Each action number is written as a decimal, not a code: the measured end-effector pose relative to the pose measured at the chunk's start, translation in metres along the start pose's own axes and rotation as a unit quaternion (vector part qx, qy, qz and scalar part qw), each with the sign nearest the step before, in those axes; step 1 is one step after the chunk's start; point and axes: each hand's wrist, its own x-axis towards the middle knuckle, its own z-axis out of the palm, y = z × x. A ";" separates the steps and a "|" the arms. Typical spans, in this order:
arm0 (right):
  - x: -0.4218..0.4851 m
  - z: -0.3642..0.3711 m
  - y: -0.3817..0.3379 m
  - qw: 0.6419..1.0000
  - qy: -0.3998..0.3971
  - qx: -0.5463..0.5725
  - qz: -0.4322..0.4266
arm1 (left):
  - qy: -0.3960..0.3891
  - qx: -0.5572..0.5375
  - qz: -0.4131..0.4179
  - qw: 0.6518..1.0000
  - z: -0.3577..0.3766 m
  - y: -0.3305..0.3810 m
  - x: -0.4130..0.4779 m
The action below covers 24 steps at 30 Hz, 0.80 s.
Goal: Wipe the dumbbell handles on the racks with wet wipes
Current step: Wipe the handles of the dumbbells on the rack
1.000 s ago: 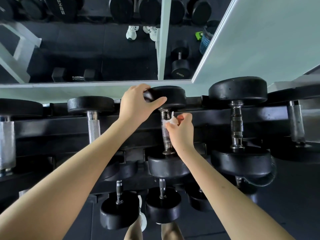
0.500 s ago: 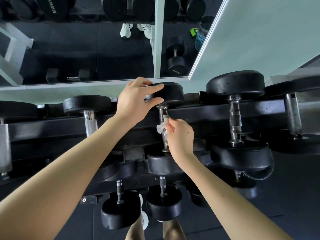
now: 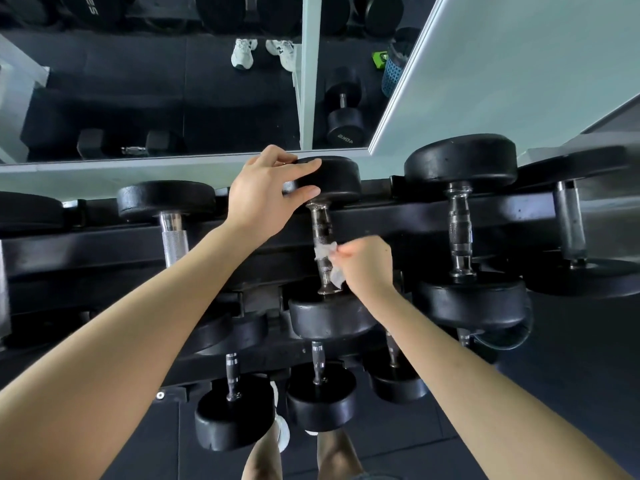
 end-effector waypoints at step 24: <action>-0.043 0.024 -0.047 1.000 0.007 -0.016 0.015 | -0.061 0.006 -0.027 0.998 -0.047 0.021 -0.011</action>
